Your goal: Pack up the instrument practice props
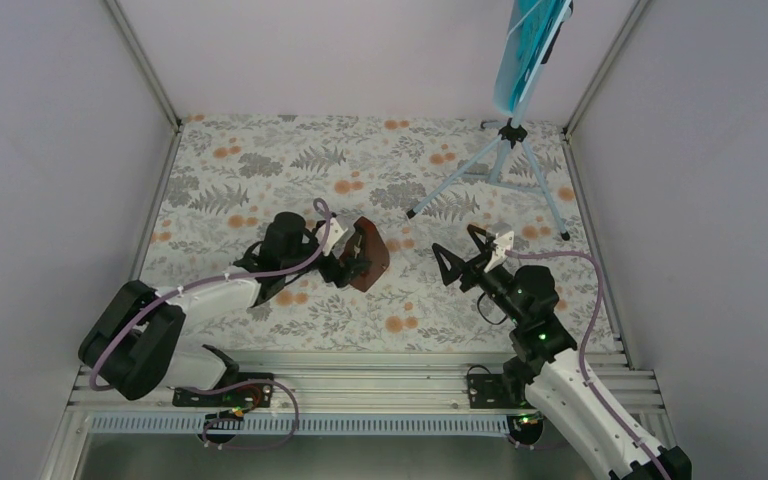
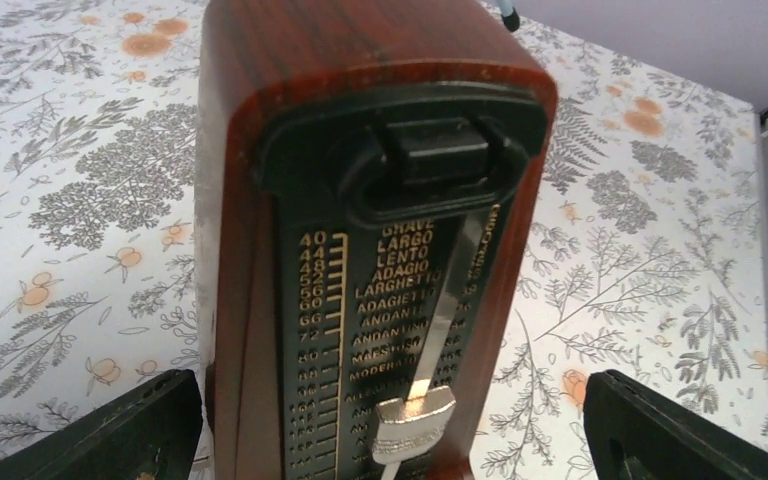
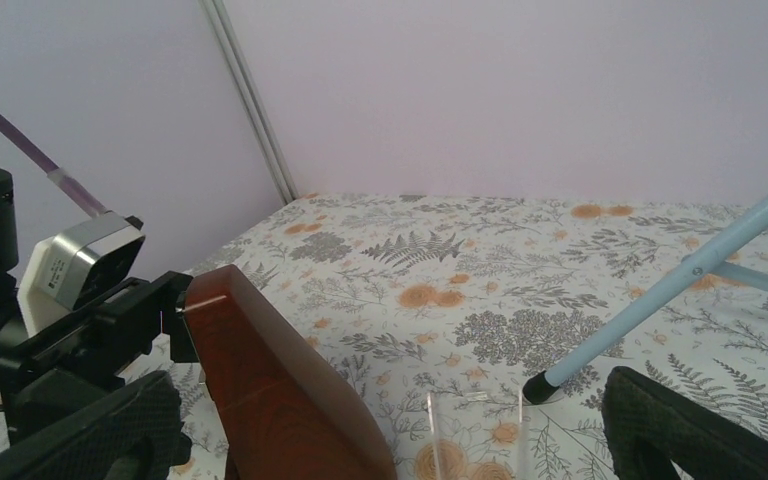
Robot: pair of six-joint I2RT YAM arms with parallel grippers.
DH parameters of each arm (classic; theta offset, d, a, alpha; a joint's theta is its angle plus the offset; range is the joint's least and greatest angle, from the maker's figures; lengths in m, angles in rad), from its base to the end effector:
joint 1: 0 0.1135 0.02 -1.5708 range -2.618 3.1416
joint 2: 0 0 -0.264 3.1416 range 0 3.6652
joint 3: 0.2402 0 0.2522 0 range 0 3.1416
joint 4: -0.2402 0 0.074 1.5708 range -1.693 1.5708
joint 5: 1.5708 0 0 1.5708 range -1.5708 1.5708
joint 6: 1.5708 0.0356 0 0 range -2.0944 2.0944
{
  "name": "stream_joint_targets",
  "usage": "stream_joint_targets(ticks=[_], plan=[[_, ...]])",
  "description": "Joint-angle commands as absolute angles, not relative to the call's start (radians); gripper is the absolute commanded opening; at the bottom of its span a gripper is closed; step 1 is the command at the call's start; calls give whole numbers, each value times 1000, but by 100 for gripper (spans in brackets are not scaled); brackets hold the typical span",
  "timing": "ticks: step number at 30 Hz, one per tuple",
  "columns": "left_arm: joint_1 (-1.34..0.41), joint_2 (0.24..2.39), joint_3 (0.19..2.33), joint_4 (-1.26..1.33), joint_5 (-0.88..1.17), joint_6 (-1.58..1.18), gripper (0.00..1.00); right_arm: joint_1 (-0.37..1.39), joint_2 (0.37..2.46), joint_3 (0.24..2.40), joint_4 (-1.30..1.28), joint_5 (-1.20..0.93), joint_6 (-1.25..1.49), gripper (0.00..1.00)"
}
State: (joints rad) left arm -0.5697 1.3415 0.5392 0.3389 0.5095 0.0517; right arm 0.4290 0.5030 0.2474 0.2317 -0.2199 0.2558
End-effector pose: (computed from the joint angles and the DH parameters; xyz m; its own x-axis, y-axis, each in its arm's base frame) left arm 0.2158 -0.1588 0.1892 -0.3326 0.2666 -0.9046 0.8566 0.4866 -0.1715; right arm 0.1328 0.0693 0.2343 -0.1739 0.1920 -0.9659 -0.5791 0.7734 0.2580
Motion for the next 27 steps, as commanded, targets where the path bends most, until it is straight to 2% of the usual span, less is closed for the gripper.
stream_joint_targets(ticks=[1,9,16,21,27], plan=[[-583,1351,565,350,426,120,94,419,495,233,247,-236,264,100],[-583,1310,566,341,423,141,89,418,511,225,261,-247,267,99],[-583,1312,564,347,446,149,76,419,529,224,267,-256,269,100],[-583,1322,563,360,453,147,61,419,534,219,272,-258,270,100],[-584,1334,567,355,454,153,53,419,554,216,282,-264,272,100]])
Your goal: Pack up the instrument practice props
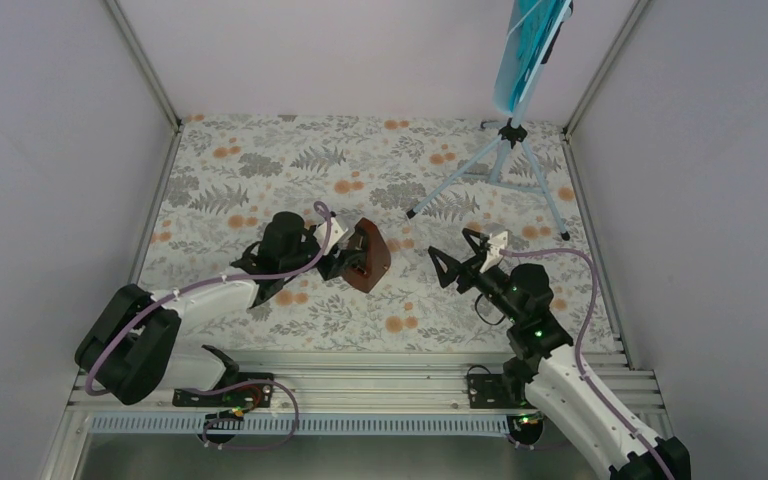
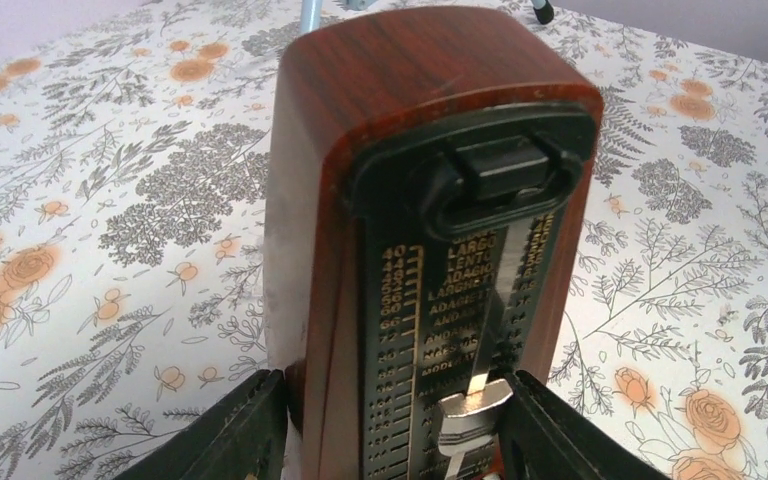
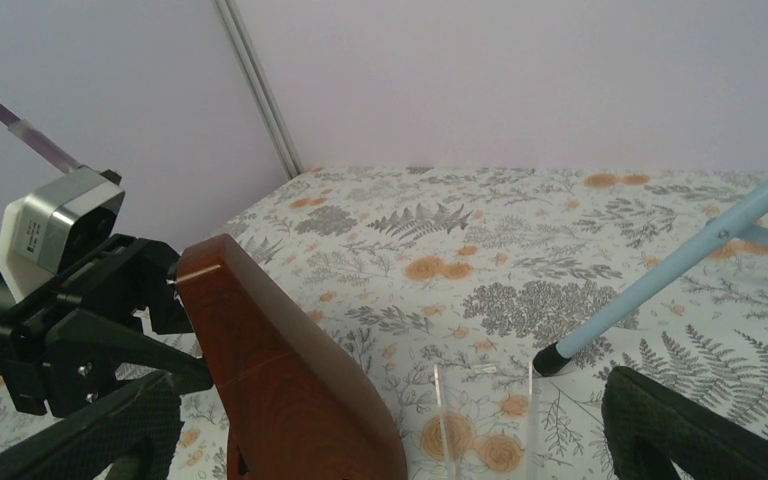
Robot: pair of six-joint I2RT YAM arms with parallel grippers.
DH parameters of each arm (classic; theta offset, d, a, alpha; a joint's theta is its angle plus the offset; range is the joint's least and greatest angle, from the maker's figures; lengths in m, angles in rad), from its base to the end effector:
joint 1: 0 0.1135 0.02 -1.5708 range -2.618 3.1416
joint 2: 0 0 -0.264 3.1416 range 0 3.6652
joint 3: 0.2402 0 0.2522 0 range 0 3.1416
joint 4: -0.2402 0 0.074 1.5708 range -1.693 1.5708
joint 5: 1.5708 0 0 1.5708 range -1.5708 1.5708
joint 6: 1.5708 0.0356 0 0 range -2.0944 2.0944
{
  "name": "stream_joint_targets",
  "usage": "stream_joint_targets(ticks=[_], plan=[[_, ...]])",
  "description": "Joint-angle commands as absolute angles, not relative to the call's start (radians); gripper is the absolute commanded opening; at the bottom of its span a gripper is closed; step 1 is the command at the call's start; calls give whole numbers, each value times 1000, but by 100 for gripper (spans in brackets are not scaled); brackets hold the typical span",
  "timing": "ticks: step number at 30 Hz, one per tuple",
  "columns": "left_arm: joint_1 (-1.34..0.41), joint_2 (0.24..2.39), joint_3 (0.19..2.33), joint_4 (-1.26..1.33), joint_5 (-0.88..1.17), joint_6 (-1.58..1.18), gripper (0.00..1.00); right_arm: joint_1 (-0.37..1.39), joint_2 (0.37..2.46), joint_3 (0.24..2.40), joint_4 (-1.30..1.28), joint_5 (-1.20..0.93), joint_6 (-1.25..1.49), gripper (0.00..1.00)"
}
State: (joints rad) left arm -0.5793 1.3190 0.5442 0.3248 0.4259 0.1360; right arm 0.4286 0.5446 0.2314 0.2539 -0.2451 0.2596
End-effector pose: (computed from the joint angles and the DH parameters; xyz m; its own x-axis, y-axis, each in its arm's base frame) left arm 0.2154 -0.1585 0.1944 -0.2508 0.3116 -0.9165 0.8517 0.5210 -0.0560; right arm 0.1365 0.0719 0.2254 -0.2121 0.1769 -0.9611 -0.5888 0.7618 0.2702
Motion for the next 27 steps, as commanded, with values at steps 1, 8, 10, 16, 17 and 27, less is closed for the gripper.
stream_joint_targets(ticks=[1,8,10,16,17,27], plan=[[-584,1335,566,356,454,153,52,418,556,216,283,-263,272,100],[-583,1327,558,357,455,153,46,419,555,215,282,-263,272,99],[-583,1323,558,353,459,146,51,419,555,215,283,-263,272,100],[-581,1198,499,395,434,39,86,419,541,216,270,-259,280,99],[-577,1169,474,416,420,-2,88,419,540,217,263,-259,286,100],[-447,1244,355,541,598,-241,92,420,650,259,85,-422,415,96]])
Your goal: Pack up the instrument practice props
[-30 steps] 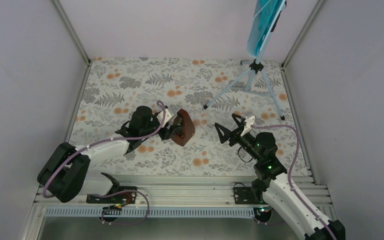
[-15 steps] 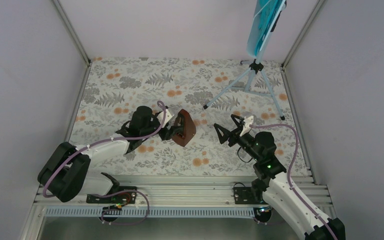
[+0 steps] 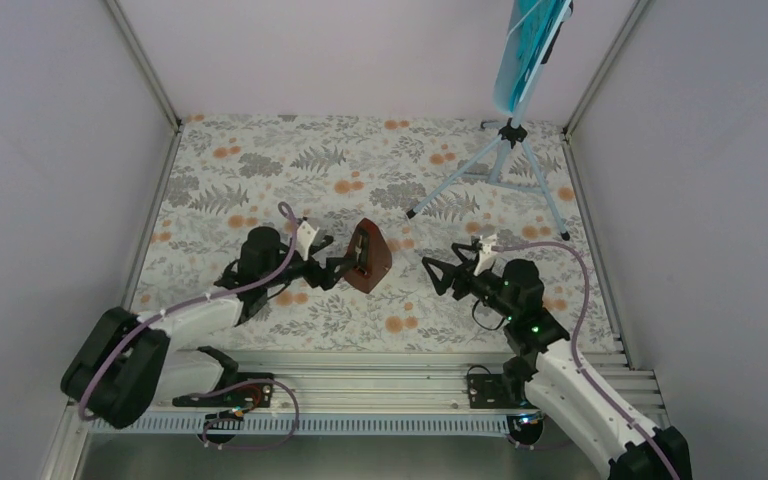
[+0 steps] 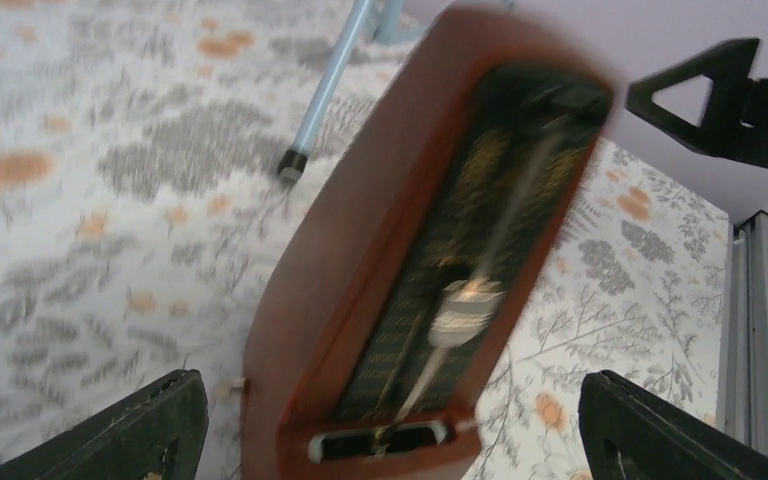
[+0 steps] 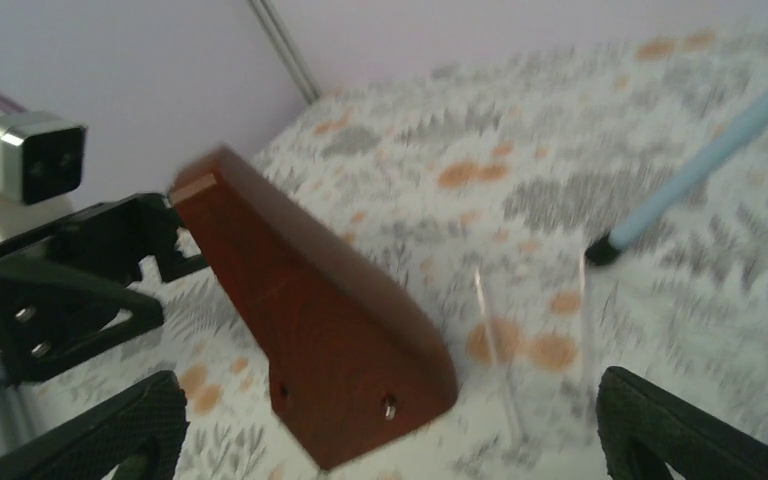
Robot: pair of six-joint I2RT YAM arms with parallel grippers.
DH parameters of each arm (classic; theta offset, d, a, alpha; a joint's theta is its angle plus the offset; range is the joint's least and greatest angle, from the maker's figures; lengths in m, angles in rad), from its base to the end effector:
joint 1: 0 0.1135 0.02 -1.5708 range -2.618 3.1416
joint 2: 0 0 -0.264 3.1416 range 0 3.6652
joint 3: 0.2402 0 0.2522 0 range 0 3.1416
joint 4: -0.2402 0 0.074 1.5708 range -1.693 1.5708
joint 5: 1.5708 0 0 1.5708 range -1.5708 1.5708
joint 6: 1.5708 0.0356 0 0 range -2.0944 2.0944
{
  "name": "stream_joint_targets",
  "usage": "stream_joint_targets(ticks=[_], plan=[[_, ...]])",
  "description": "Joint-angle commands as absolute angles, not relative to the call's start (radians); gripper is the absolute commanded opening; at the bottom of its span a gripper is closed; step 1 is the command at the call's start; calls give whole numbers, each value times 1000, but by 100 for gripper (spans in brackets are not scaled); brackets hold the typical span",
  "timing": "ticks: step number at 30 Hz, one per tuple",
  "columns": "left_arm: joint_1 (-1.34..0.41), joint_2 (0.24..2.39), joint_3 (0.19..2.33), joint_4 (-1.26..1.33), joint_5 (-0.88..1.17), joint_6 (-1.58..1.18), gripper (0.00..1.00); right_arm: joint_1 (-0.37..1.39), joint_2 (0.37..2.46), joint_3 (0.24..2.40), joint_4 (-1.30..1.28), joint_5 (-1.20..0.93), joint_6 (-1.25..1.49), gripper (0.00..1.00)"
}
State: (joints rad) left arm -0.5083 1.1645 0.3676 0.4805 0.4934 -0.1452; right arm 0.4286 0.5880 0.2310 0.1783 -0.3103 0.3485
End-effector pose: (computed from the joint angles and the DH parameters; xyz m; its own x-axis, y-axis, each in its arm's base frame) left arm 0.1926 -0.1266 0.1900 -0.3879 0.0702 -0.9190 0.7739 0.5664 -0.2833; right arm 0.1383 0.0751 0.2114 -0.3804 0.1837 -0.9064 -0.5736 0.7219 0.3871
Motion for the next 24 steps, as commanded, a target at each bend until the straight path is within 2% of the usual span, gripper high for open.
stream_joint_targets(ticks=[1,8,12,16,24], plan=[[-430,1274,353,553,621,-244,92,420,679,270,65,-435,423,94],[-413,1392,355,679,741,-245,91,425,862,293,114,-514,468,72],[-413,1418,385,644,753,-202,91,430,955,325,165,-538,486,60],[-413,1459,434,571,741,-150,90,441,1060,368,202,-540,485,53],[-429,1527,487,523,727,-126,87,493,1246,465,258,-545,482,48]])
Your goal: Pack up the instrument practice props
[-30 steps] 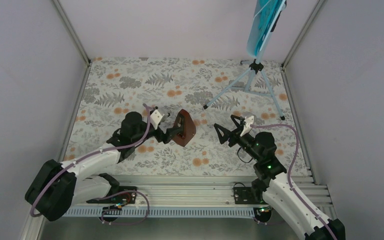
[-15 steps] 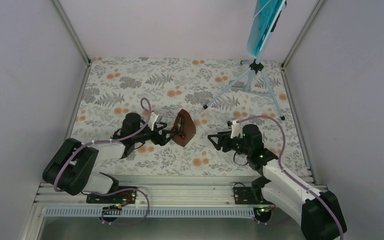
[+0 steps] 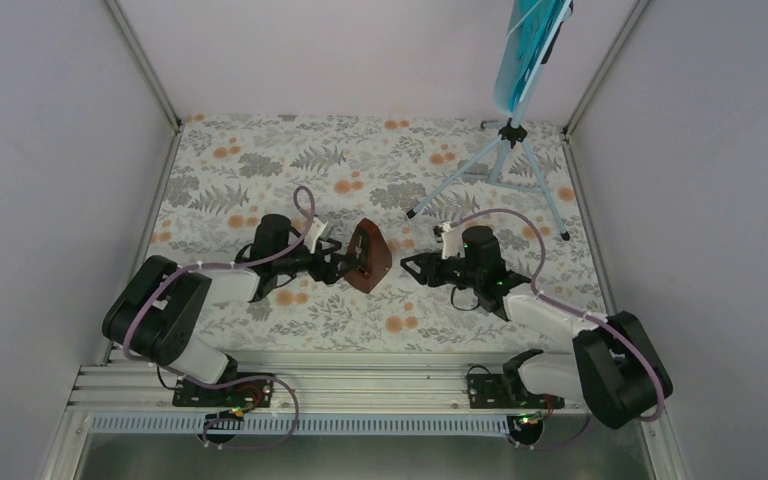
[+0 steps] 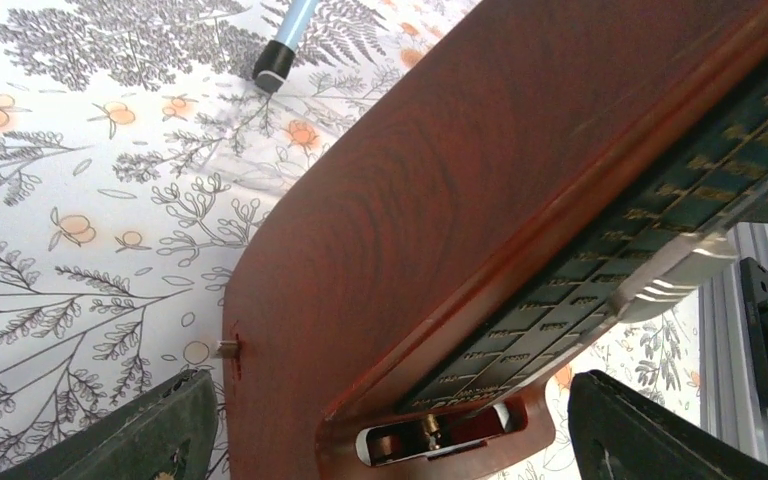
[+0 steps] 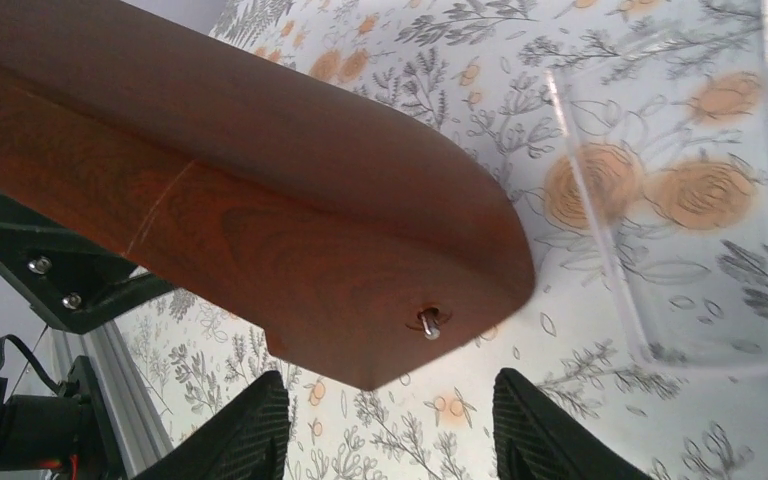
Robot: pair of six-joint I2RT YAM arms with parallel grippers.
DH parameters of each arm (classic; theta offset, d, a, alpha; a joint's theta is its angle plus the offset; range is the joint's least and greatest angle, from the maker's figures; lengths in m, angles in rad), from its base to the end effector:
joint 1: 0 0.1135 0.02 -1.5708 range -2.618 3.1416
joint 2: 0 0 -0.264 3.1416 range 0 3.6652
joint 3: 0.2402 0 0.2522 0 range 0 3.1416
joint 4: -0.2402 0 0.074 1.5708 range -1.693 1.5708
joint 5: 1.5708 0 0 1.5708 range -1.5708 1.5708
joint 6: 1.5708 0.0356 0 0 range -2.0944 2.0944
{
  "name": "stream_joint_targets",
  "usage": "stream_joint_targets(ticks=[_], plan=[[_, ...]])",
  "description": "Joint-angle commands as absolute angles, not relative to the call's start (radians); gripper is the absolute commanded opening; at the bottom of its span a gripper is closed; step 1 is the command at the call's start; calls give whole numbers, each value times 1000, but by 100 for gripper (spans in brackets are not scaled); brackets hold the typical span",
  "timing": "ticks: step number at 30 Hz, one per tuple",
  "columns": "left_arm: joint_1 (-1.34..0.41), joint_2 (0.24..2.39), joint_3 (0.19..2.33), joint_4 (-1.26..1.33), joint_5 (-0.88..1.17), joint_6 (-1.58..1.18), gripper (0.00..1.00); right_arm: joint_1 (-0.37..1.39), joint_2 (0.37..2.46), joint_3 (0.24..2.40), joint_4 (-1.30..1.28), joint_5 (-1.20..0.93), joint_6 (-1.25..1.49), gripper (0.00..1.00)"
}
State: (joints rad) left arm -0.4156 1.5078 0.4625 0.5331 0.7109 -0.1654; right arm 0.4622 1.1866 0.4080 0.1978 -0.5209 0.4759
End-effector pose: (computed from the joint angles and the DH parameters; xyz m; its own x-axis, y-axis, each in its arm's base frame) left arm 0.2341 -0.1287 0.1457 -0.5783 0.1188 -0.8071 0.7412 0.4899 -0.4589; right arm 0.1937 0.1163 0.1714 -0.7844 0.0532 -0.6180 -0.4498 0.6373 0.6257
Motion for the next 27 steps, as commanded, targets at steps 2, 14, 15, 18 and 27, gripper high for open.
stream_joint_targets(ticks=[2,14,15,18,27], plan=[[-440,1533,491,512,719,-124,87,509,1292,491,266,-548,487,47],[-571,1385,343,509,570,-212,85,607,1511,667,253,-540,481,44],[-578,1368,334,503,571,-222,85,615,1528,681,253,-537,479,44],[-613,1302,313,468,547,-254,84,628,1555,710,257,-534,476,46],[-639,1107,304,330,443,-293,84,633,1511,707,245,-458,456,50]])
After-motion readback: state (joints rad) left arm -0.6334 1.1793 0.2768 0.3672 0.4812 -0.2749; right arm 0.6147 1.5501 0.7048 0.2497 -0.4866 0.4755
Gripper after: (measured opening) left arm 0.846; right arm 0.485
